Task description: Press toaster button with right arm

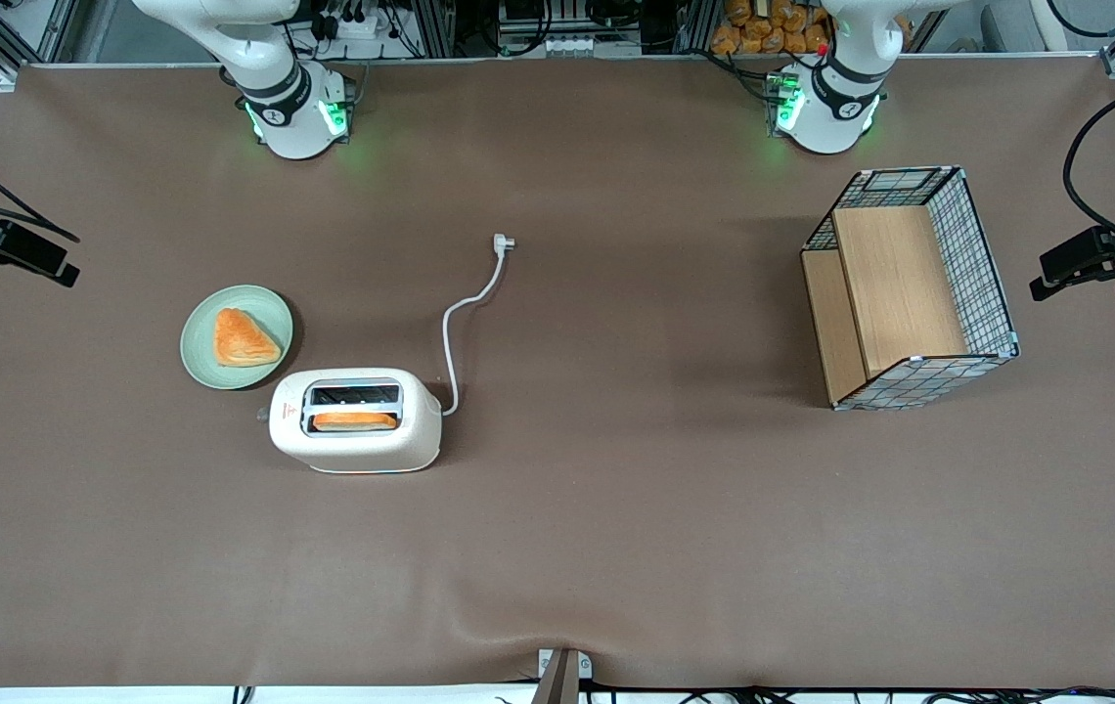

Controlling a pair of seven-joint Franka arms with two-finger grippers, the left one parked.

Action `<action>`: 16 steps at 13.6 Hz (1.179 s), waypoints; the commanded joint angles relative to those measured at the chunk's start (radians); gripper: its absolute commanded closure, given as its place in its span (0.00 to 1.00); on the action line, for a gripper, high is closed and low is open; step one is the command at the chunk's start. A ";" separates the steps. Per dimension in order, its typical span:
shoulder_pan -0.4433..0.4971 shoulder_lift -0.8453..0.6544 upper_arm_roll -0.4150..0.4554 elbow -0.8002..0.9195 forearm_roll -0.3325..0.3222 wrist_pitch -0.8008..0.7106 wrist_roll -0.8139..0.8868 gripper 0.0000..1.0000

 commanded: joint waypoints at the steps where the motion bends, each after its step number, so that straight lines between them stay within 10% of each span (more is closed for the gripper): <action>1: -0.005 0.003 0.003 0.011 0.008 -0.003 -0.009 0.00; 16: -0.004 0.008 0.005 0.022 0.002 -0.006 -0.014 0.00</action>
